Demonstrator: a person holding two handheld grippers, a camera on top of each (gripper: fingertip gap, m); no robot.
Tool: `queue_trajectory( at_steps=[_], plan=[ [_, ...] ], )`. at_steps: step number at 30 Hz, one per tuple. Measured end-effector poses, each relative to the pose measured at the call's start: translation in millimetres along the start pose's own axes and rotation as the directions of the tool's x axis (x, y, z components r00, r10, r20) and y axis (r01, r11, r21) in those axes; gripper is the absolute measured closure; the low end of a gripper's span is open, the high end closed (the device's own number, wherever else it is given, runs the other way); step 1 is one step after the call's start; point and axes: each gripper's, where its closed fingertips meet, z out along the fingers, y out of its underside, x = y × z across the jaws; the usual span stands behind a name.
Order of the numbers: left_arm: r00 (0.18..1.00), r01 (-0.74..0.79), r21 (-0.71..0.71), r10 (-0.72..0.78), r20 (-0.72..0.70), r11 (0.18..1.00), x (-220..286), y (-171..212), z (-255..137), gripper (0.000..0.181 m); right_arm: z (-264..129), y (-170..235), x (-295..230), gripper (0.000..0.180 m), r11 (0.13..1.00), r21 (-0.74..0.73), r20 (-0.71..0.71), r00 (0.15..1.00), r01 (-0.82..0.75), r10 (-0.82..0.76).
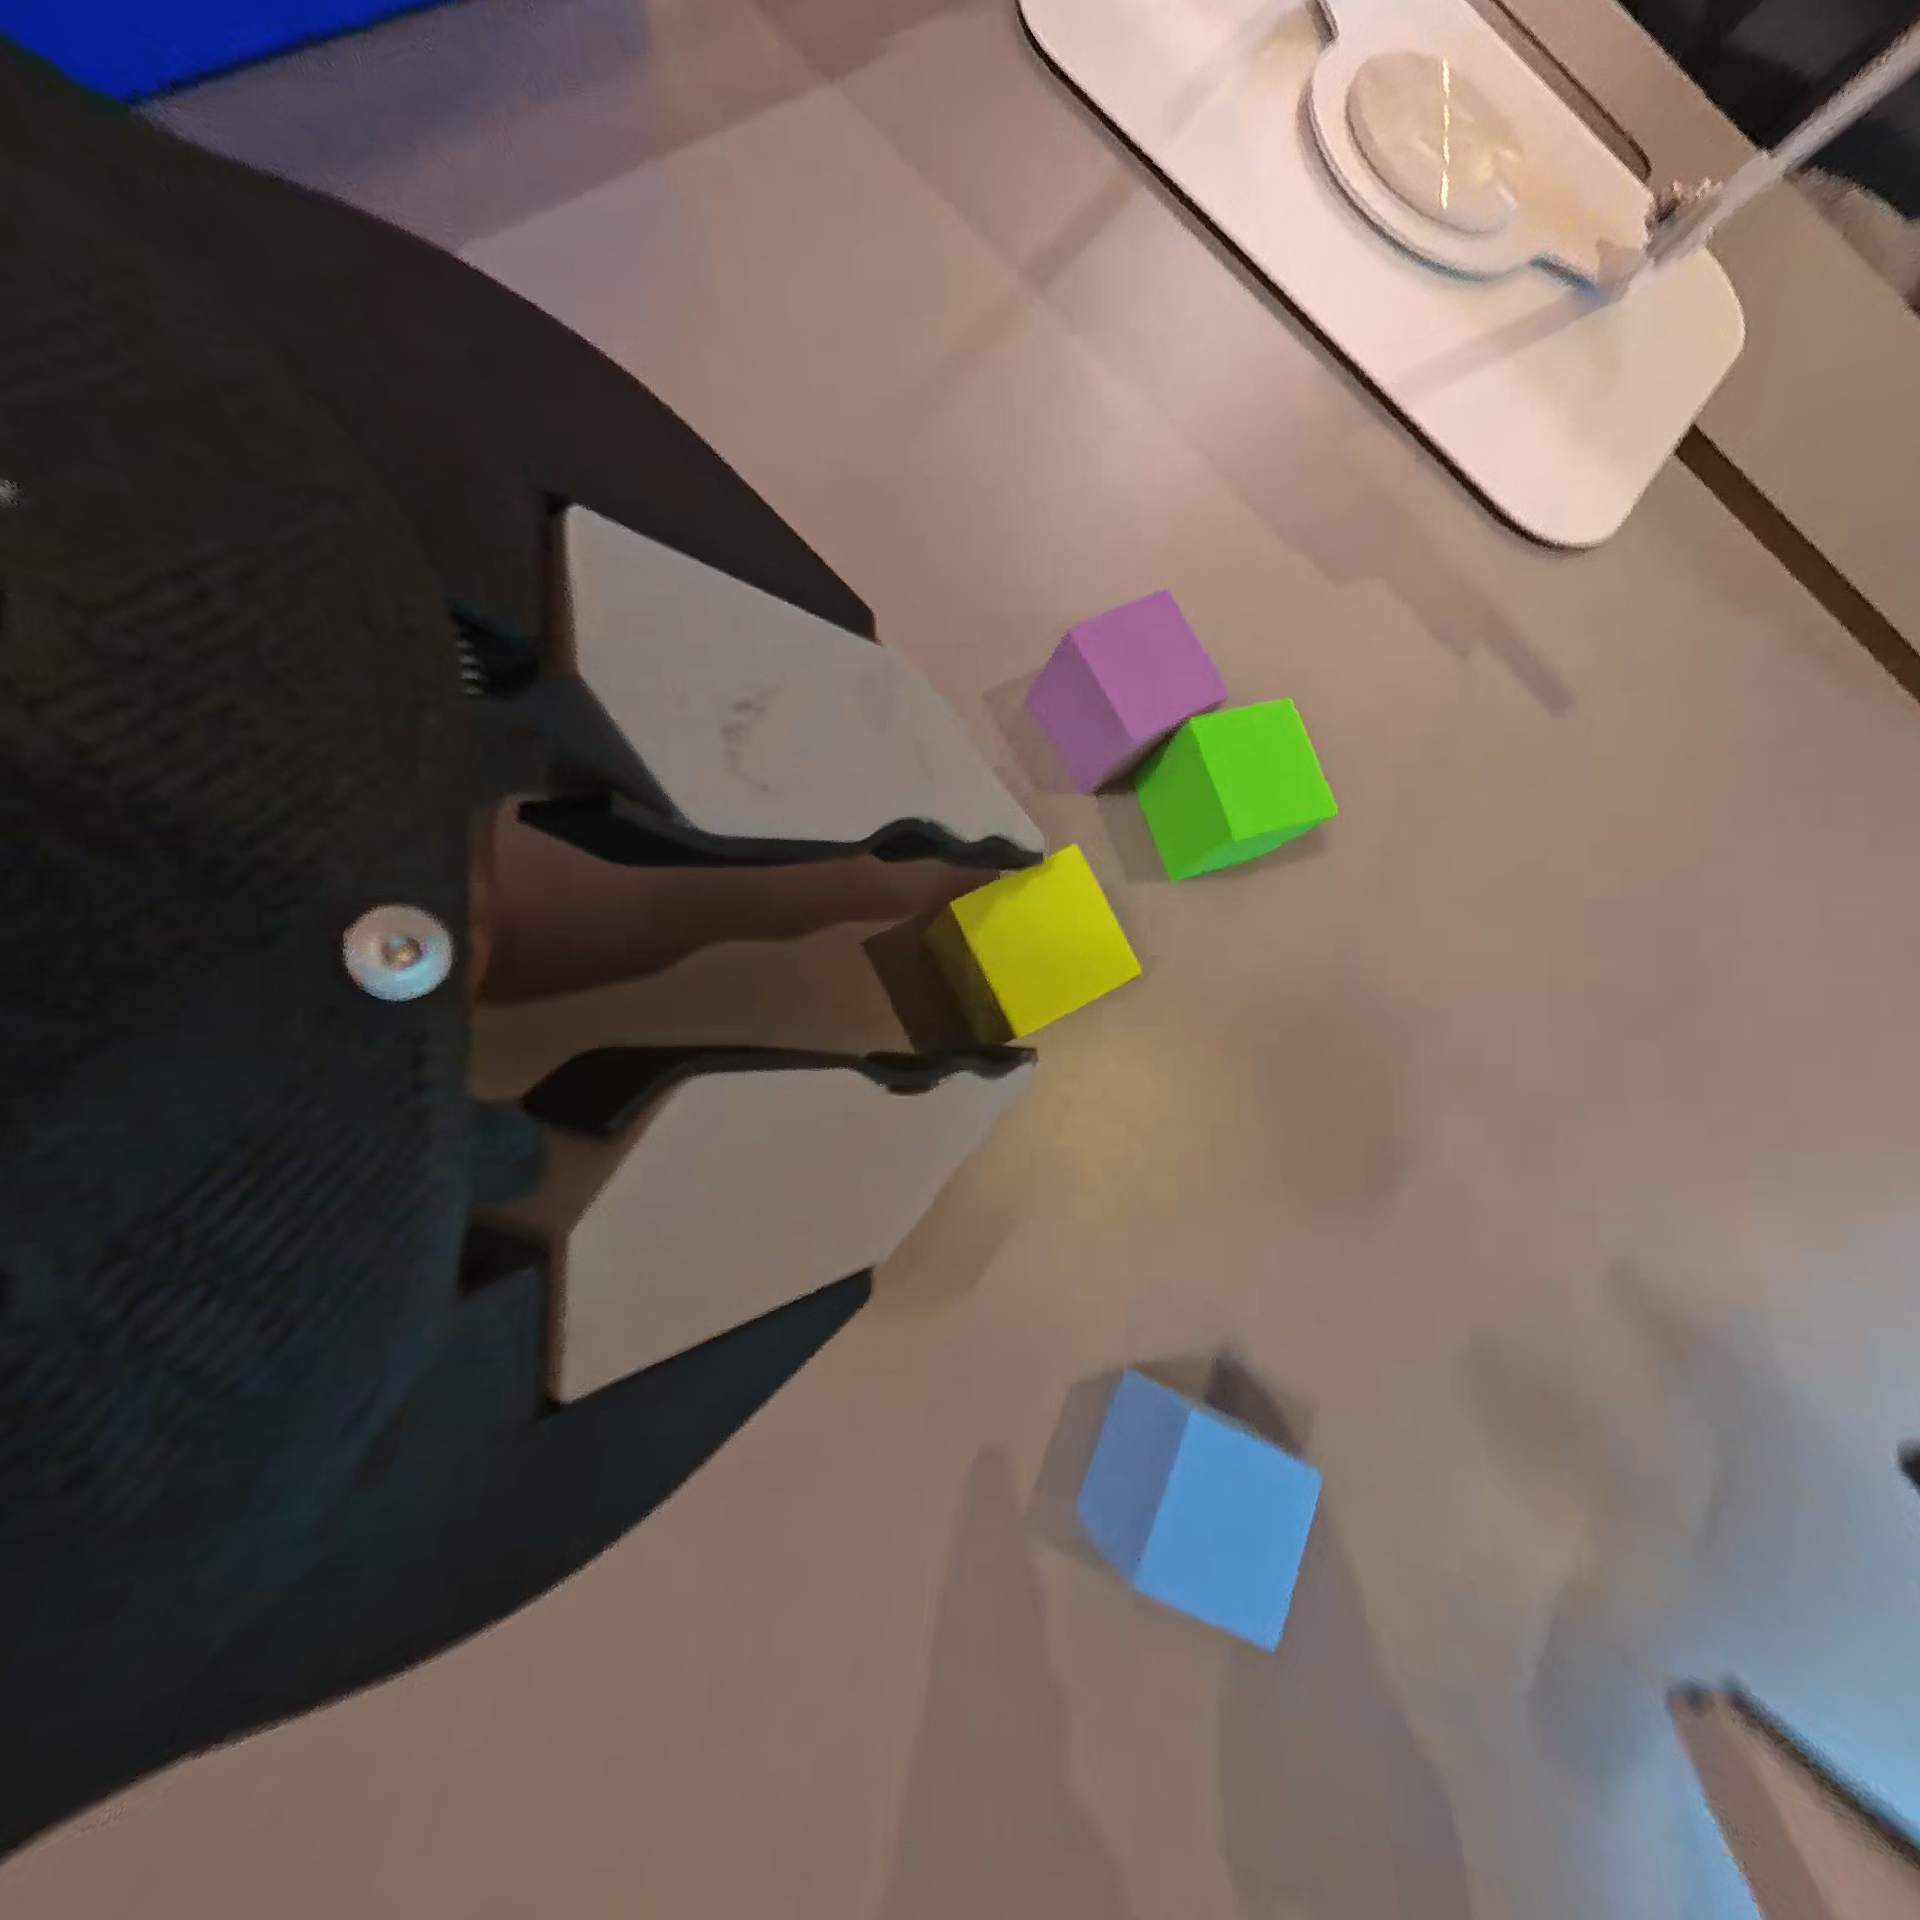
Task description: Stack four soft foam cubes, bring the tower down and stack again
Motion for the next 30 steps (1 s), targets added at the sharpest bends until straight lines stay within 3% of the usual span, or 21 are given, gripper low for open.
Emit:
queue_trajectory(
  at_steps=[5,11,17,25,30],
  plan=[
    [0.958,-0.189,0.047,0.195,-0.208,0.981,32,8,-19,0.149,4,6,-8,0.139,1.000,-0.024,0.060,0.998,0.008,-0.006],
    [0.820,-0.365,0.193,0.412,-0.397,0.911,80,16,-43,0.149,8,16,-22,0.138,0.996,-0.079,0.139,0.990,0.044,-0.032],
    [0.768,-0.476,0.253,0.538,-0.347,0.842,89,12,-47,0.149,12,25,-23,0.138,0.991,-0.128,0.137,0.990,0.048,-0.030],
    [0.772,-0.411,0.293,0.500,-0.392,0.863,92,7,-60,0.151,12,30,-20,0.138,0.989,-0.145,0.148,0.989,0.028,-0.006],
    [0.783,-0.436,0.246,0.499,-0.371,0.866,86,13,-55,0.146,12,32,-20,0.138,0.987,-0.159,0.146,0.989,0.032,-0.009]
  ],
)
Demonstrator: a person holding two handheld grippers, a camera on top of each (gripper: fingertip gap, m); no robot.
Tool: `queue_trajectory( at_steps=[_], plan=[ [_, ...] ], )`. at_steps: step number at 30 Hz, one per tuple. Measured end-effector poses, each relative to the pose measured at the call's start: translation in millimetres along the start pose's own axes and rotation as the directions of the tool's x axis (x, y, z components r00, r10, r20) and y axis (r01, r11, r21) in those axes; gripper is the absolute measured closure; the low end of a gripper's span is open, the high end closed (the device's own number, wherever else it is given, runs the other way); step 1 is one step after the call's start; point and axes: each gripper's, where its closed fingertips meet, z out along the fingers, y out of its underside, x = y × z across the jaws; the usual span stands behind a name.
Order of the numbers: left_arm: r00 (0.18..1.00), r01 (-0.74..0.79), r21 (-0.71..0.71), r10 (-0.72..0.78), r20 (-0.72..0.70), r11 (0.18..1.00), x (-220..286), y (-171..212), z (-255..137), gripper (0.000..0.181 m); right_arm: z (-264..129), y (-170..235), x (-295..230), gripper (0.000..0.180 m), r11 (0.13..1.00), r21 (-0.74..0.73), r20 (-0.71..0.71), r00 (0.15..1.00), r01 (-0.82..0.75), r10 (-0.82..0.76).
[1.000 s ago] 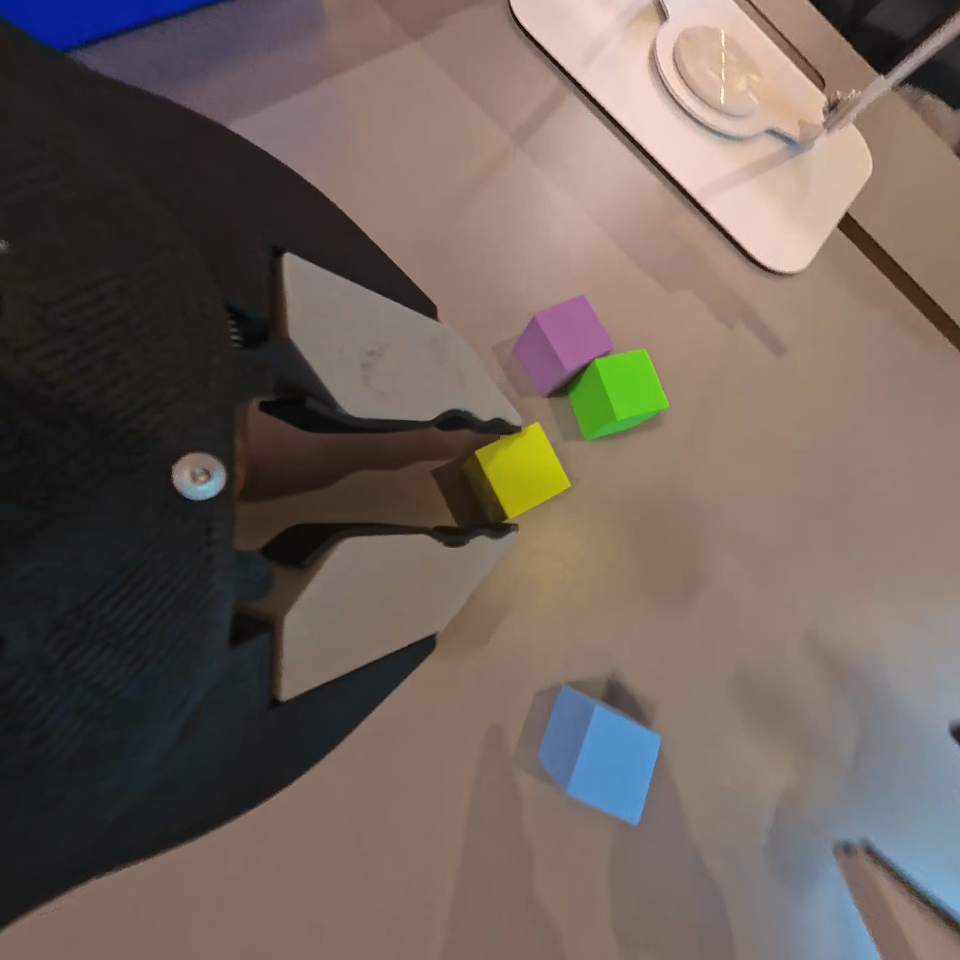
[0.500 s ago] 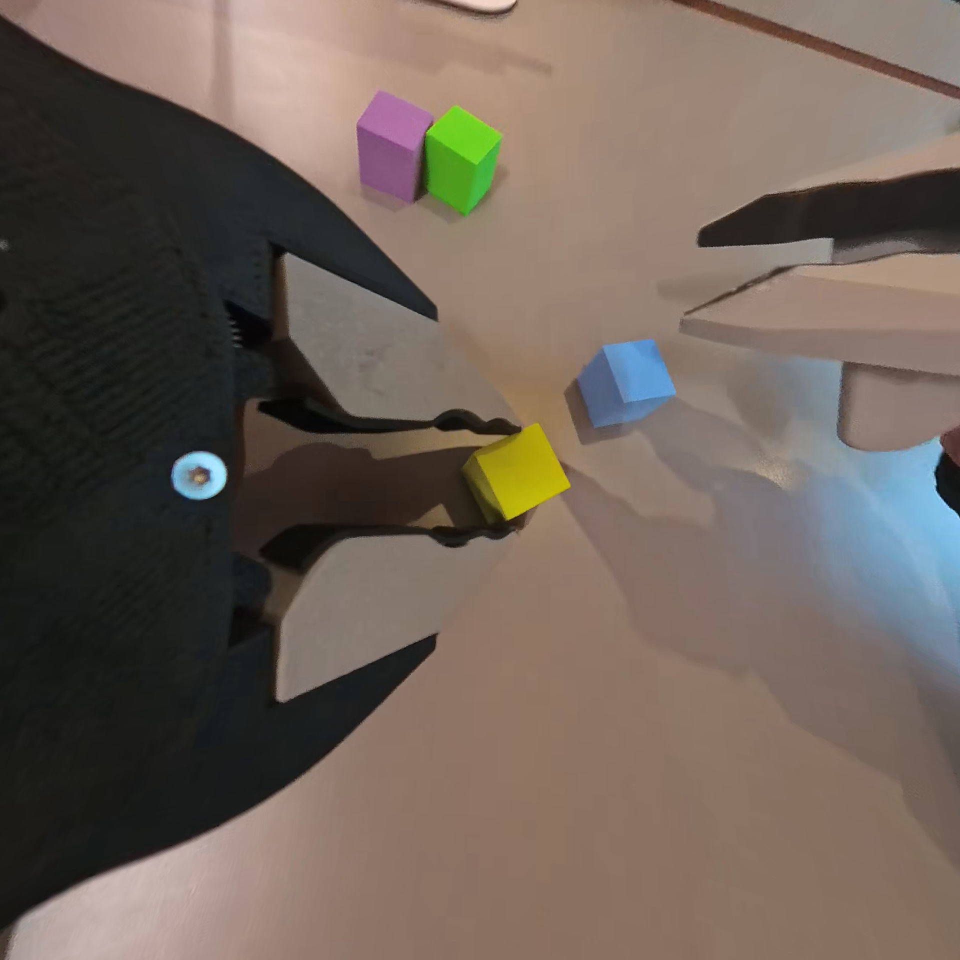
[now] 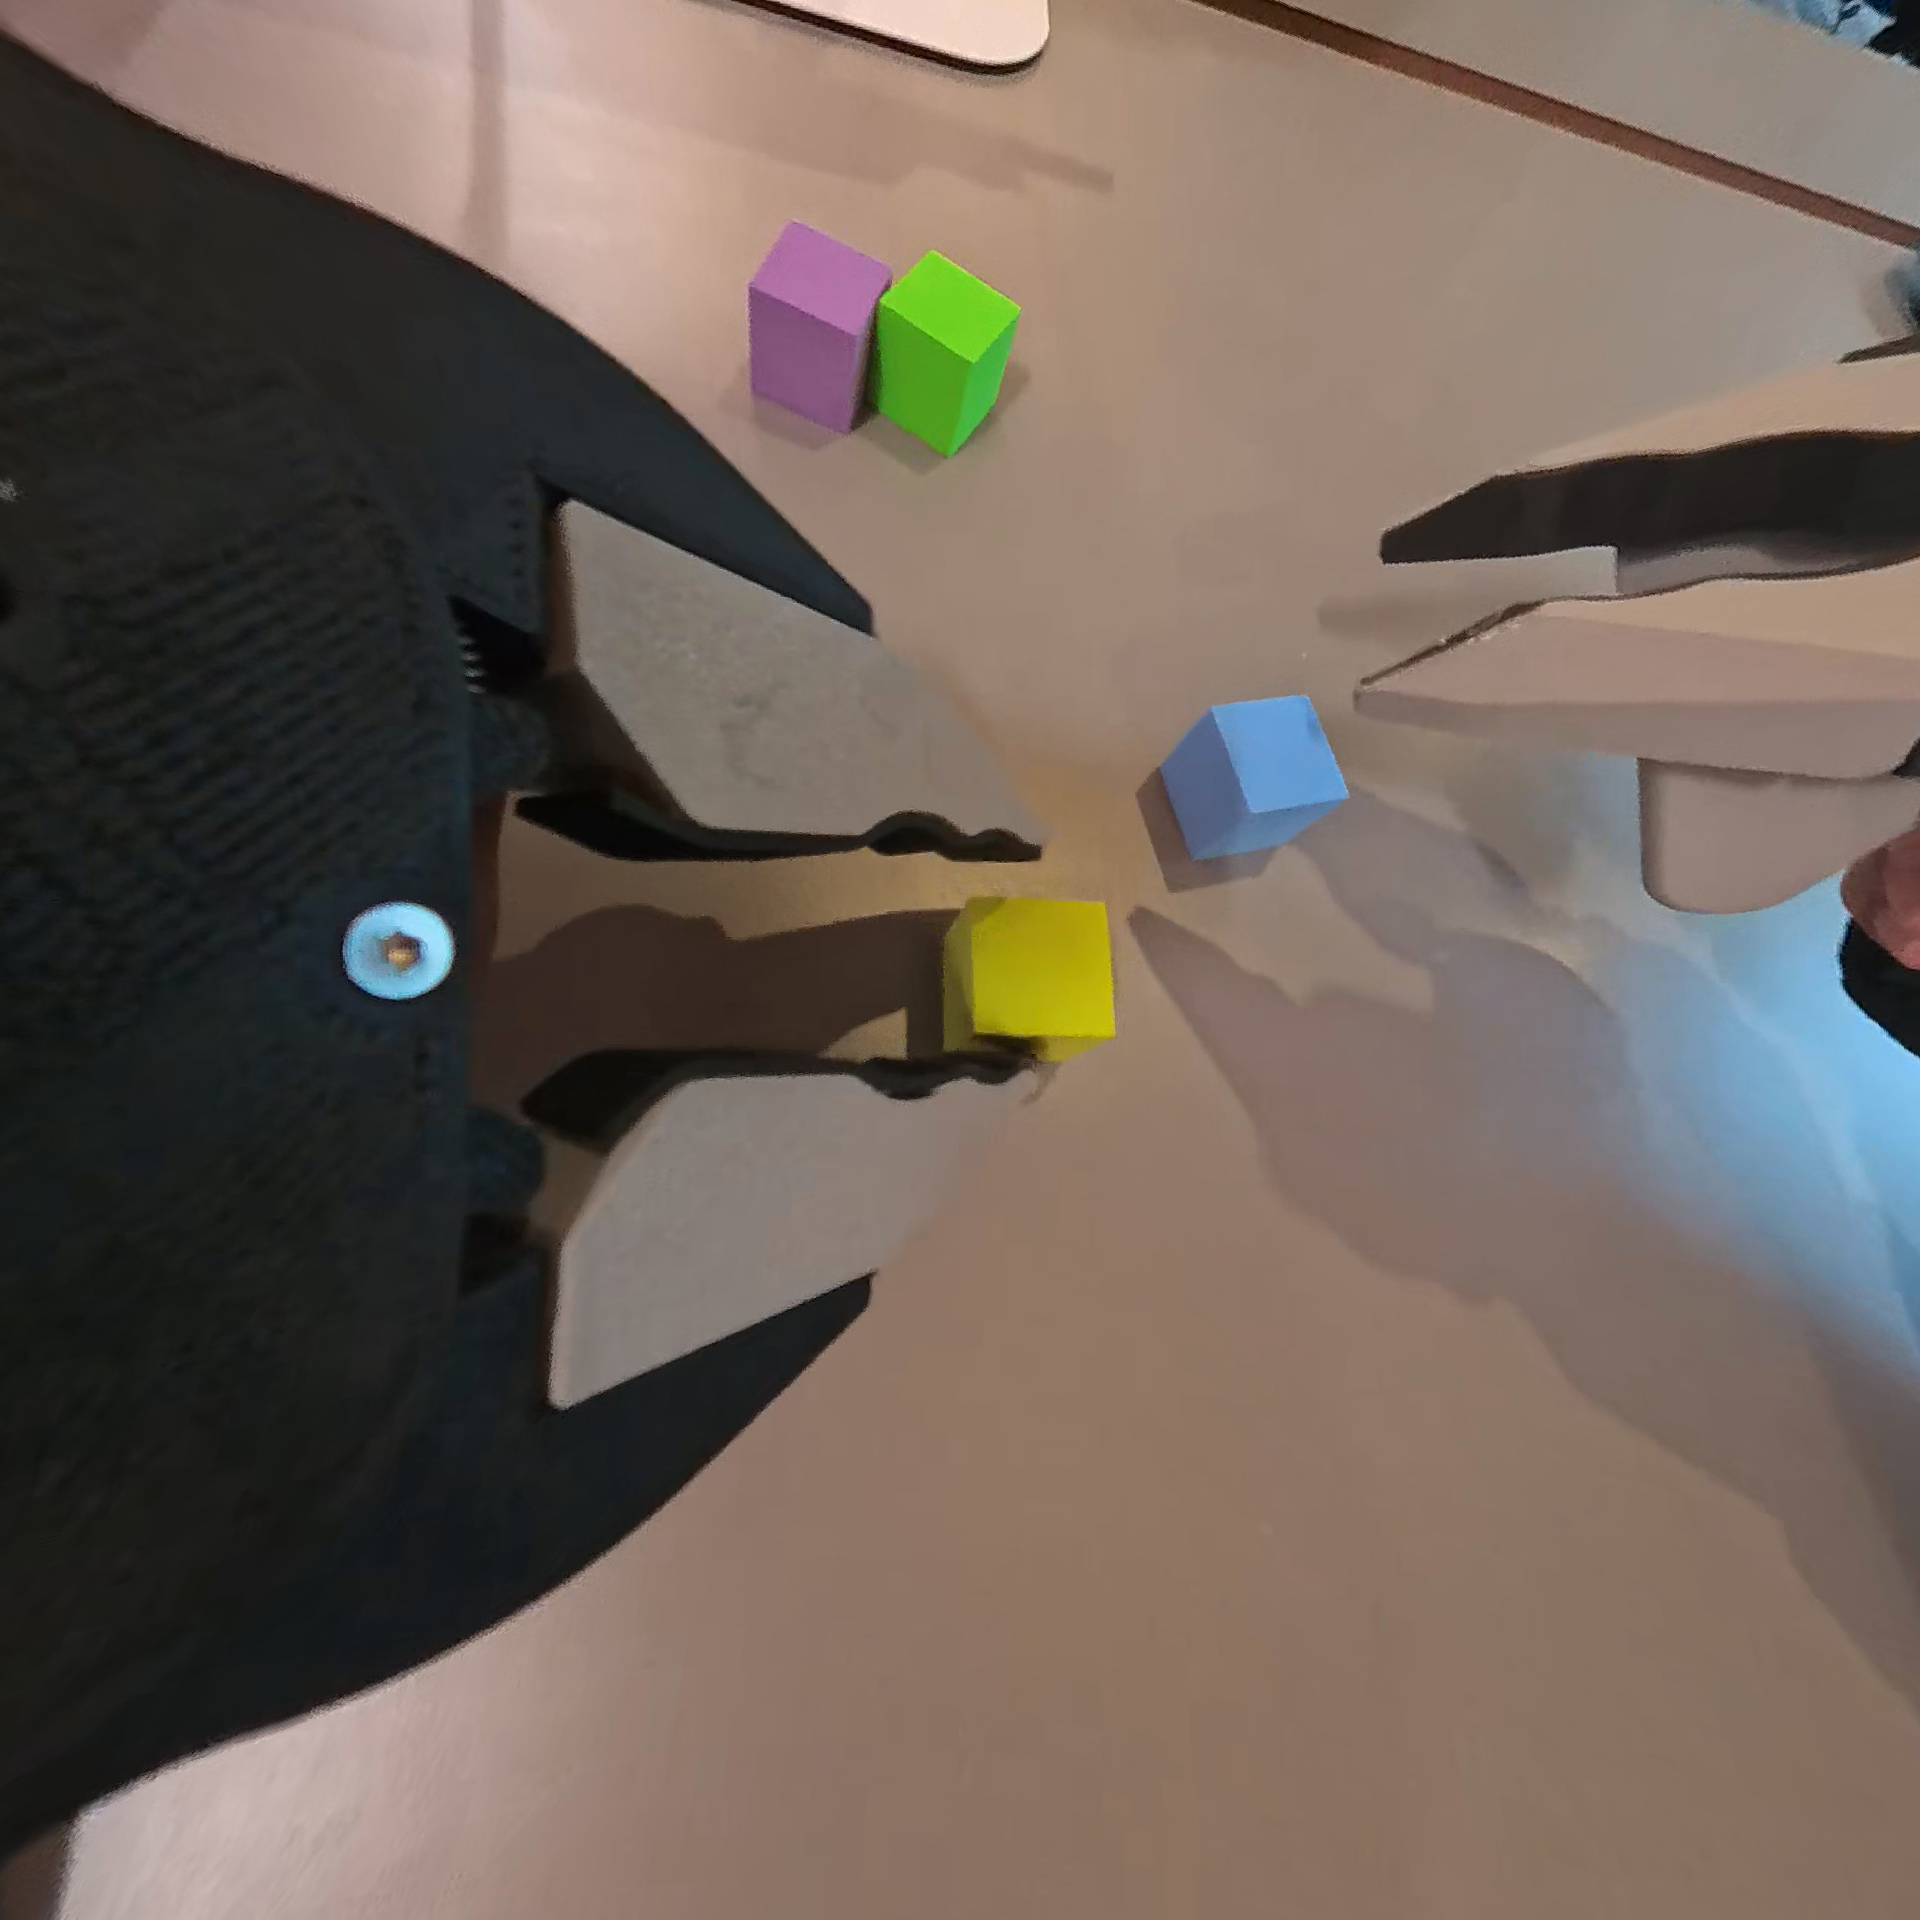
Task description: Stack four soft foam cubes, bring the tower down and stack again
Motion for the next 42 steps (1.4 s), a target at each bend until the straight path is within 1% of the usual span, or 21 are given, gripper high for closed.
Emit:
queue_trajectory(
  at_steps=[5,9,14,16,19,21,23,26,27,31,33,35,38,41,42],
  plan=[
    [1.000,0.011,-0.006,-0.011,0.005,1.000,-2,2,-4,0.151,-1,1,0,0.138,1.000,-0.006,-0.003,1.000,0.005,-0.005],
    [1.000,-0.002,-0.025,0.002,-0.016,1.000,4,3,3,0.149,1,4,1,0.137,1.000,-0.018,0.000,1.000,0.002,-0.002],
    [1.000,-0.010,-0.036,0.011,0.015,0.999,1,2,8,0.149,5,13,3,0.133,0.998,-0.059,0.009,1.000,0.021,-0.020],
    [0.999,-0.010,-0.039,0.011,0.034,0.999,-1,0,11,0.149,5,16,1,0.131,0.995,-0.073,0.026,0.997,0.074,-0.072],
    [0.999,-0.003,-0.045,0.005,0.047,0.999,-1,-3,14,0.149,5,24,-5,0.128,0.972,-0.071,0.086,0.972,0.223,-0.217],
    [0.999,0.010,-0.044,-0.007,0.049,0.999,-1,-5,16,0.149,6,29,-5,0.129,0.951,-0.052,0.093,0.950,0.303,-0.298],
    [0.999,0.019,-0.044,-0.016,0.048,0.999,0,-6,17,0.149,7,32,-2,0.129,0.946,-0.052,0.091,0.945,0.321,-0.316],
    [0.999,0.024,-0.046,-0.022,0.047,0.999,1,-8,18,0.148,8,29,-8,0.130,0.947,-0.014,0.134,0.939,0.320,-0.315],
    [0.999,0.027,-0.045,-0.025,0.046,0.999,2,-9,18,0.147,8,29,-9,0.130,0.944,-0.008,0.136,0.935,0.330,-0.326],
    [0.998,0.053,-0.037,-0.052,0.023,0.998,4,-11,16,0.132,11,30,-11,0.133,0.935,0.005,0.151,0.924,0.354,-0.351],
    [0.998,0.062,-0.024,-0.062,0.003,0.998,7,-12,13,0.127,14,32,-8,0.133,0.938,-0.002,0.153,0.927,0.346,-0.341],
    [0.998,0.067,-0.022,-0.067,-0.006,0.998,7,-11,9,0.126,17,32,-7,0.133,0.939,0.001,0.163,0.926,0.344,-0.339],
    [0.996,0.085,-0.033,-0.084,0.007,0.996,2,-5,1,0.129,19,32,-9,0.135,0.936,0.003,0.179,0.921,0.351,-0.346],
    [0.995,0.102,-0.057,-0.101,0.016,0.993,-3,3,-3,0.140,21,31,-10,0.137,0.934,0.004,0.180,0.918,0.358,-0.353],
    [0.995,0.101,-0.068,-0.101,-0.004,0.993,0,5,-3,0.149,21,31,-10,0.137,0.933,0.001,0.180,0.918,0.360,-0.354]
  ],
)
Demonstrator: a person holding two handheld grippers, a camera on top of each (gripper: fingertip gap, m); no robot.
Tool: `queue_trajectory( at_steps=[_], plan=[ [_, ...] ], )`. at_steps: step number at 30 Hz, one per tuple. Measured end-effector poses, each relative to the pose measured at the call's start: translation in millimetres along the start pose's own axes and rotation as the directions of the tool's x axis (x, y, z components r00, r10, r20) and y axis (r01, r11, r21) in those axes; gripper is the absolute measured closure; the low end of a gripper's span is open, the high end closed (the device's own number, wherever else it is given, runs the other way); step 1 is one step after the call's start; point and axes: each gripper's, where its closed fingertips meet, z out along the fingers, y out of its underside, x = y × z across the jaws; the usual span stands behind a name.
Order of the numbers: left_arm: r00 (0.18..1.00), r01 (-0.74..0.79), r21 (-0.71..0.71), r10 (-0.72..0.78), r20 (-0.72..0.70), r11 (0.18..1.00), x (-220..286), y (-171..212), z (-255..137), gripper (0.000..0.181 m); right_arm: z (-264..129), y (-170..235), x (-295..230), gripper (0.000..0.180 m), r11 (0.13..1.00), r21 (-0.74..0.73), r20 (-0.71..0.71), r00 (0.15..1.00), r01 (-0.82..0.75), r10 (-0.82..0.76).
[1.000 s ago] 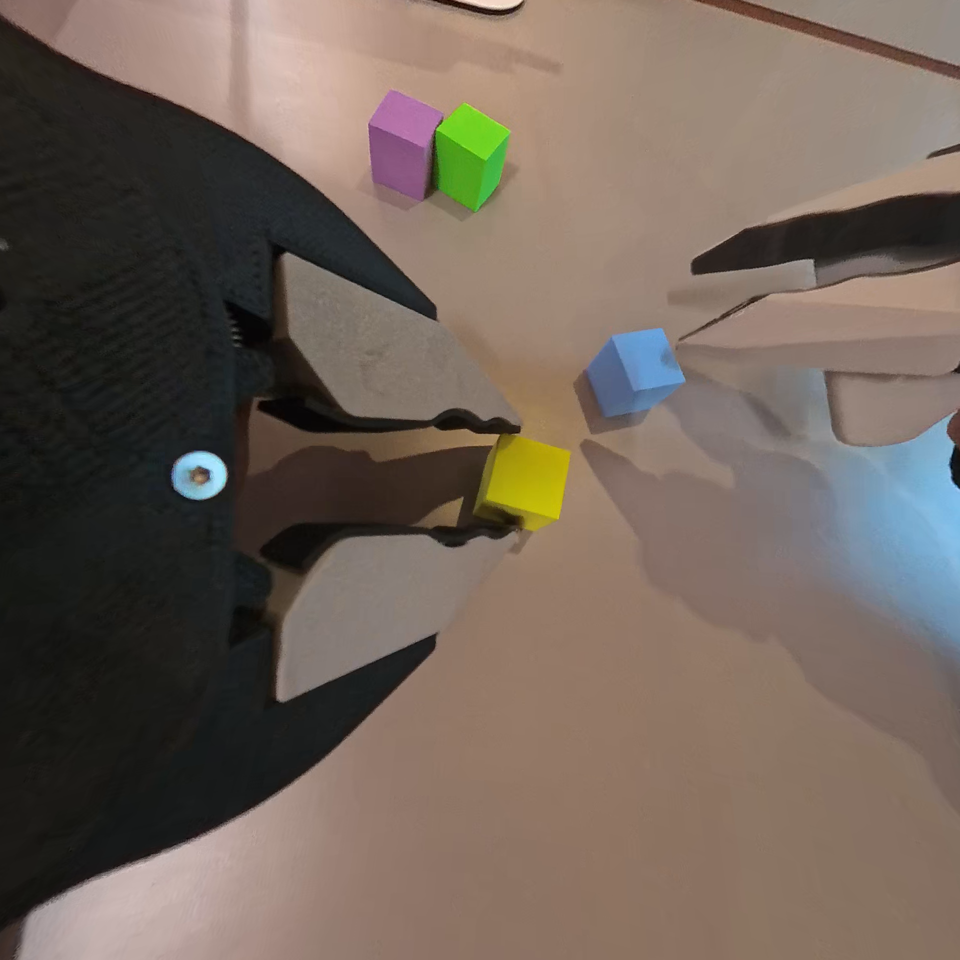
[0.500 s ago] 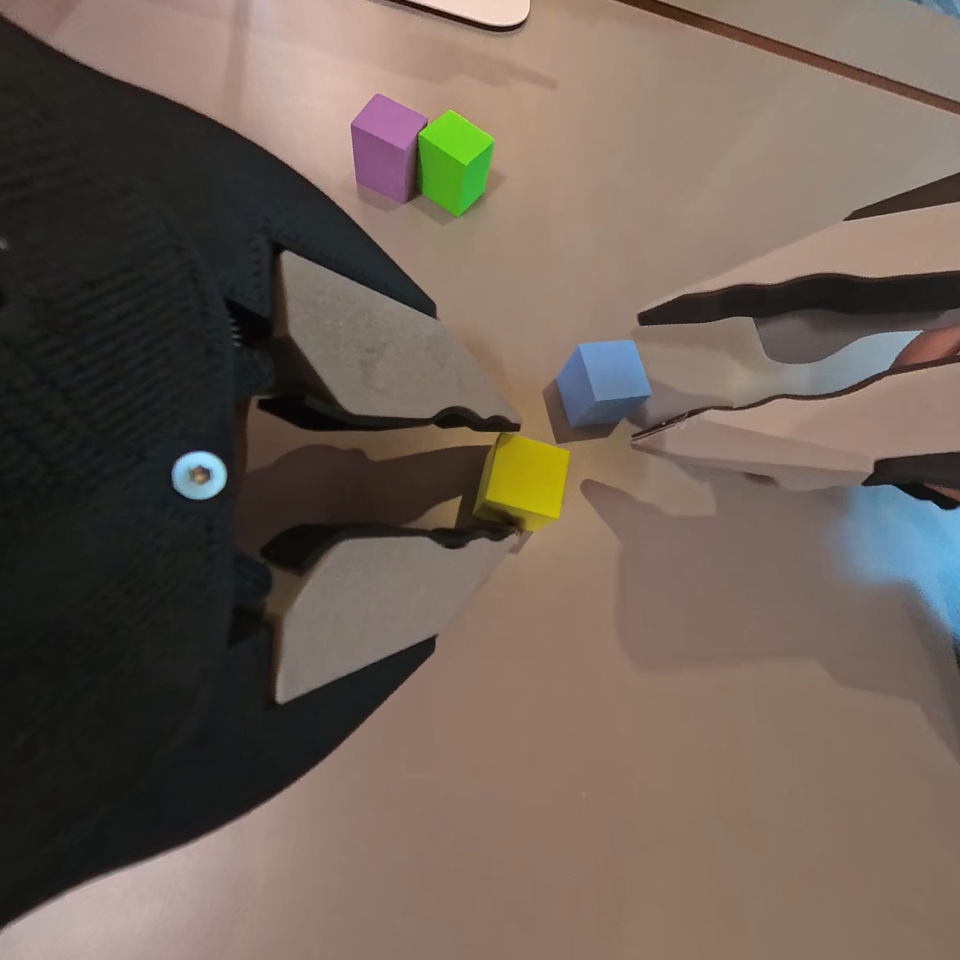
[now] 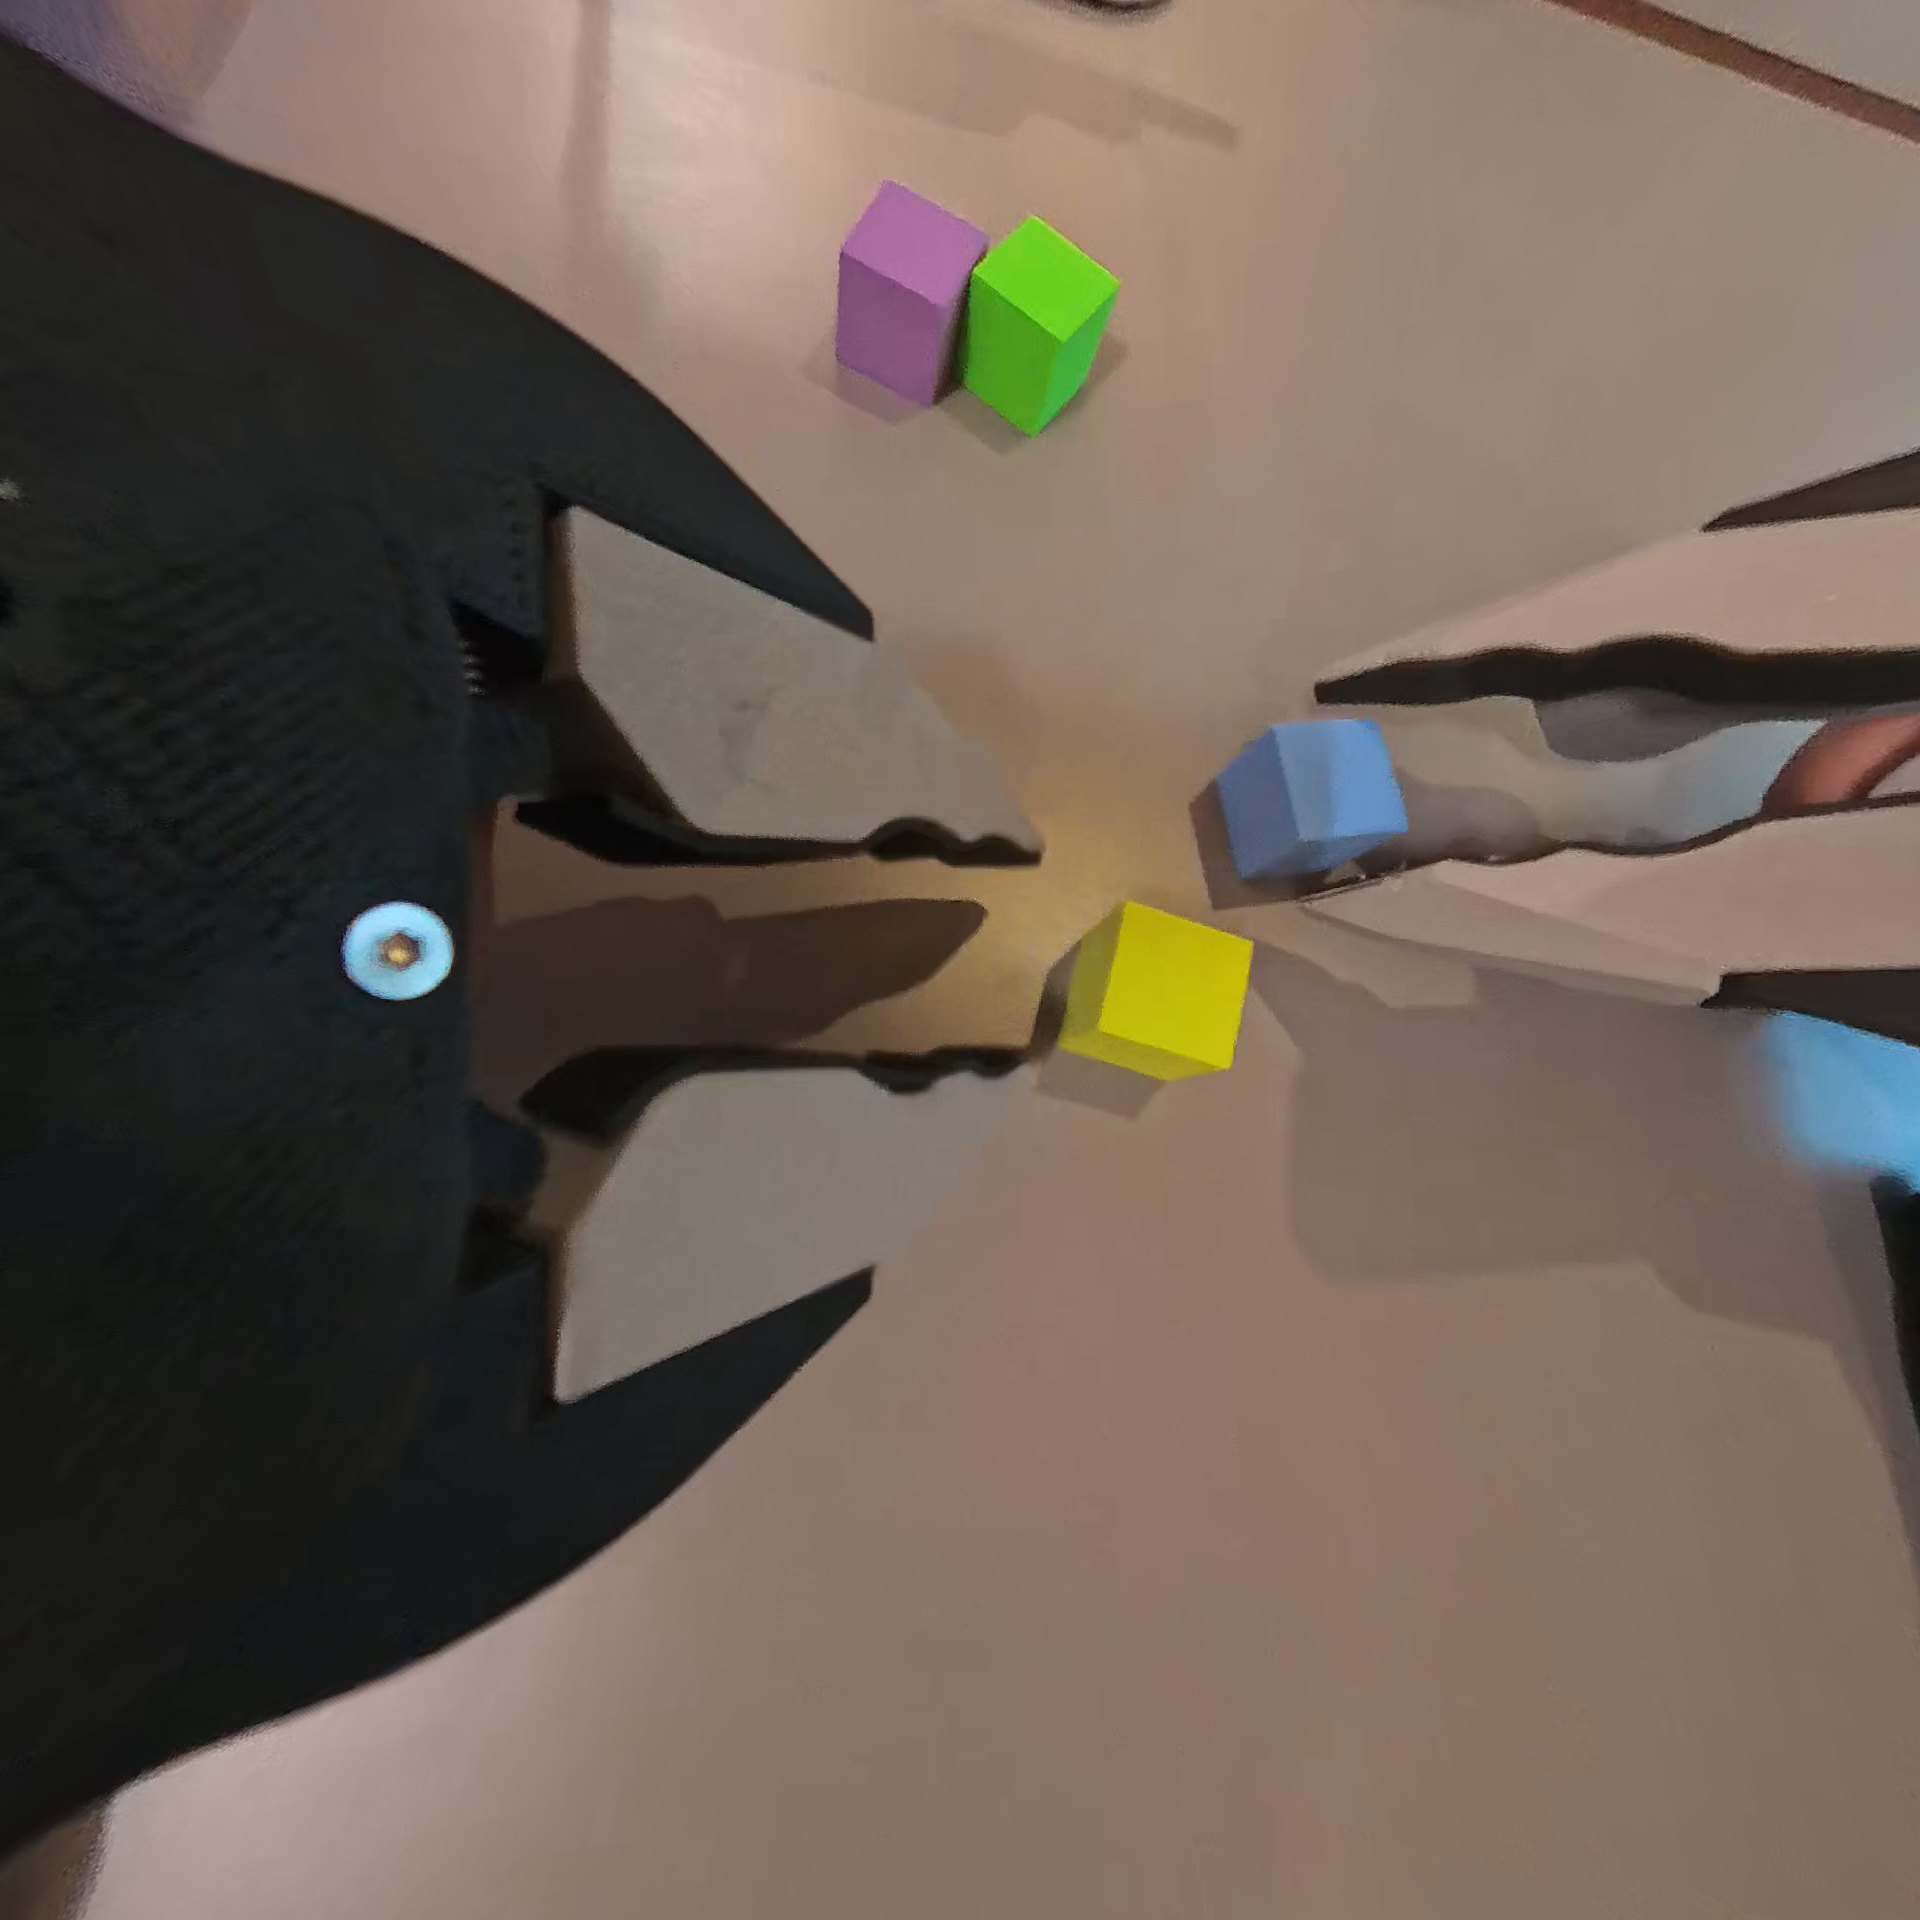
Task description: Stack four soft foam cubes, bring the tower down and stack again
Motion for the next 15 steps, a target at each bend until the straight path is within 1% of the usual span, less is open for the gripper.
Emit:
queue_trajectory(
  at_steps=[2,3,8,10,13,15],
  plan=[
    [0.999,-0.018,-0.014,0.017,-0.050,1.000,9,3,0,0.170,0,1,-1,0.137,1.000,-0.005,0.001,1.000,0.003,-0.003],
    [0.998,-0.031,-0.017,0.030,-0.062,0.999,12,3,1,0.175,0,1,-1,0.137,1.000,-0.007,0.000,1.000,0.003,-0.003],
    [0.995,-0.055,-0.009,0.054,-0.086,0.998,21,-3,9,0.175,1,2,0,0.140,1.000,-0.010,-0.003,1.000,-0.002,0.002],
    [0.994,-0.067,-0.008,0.066,-0.082,0.998,22,-5,12,0.171,2,2,-3,0.145,1.000,-0.014,0.009,1.000,0.006,-0.006],
    [0.993,-0.076,0.005,0.077,-0.094,0.997,27,-10,15,0.170,3,3,-5,0.152,1.000,-0.024,0.014,1.000,0.019,-0.018],
    [0.992,-0.076,0.006,0.077,-0.097,0.997,28,-10,15,0.170,3,3,-5,0.153,0.999,-0.025,0.015,1.000,0.020,-0.020]
  ],
)
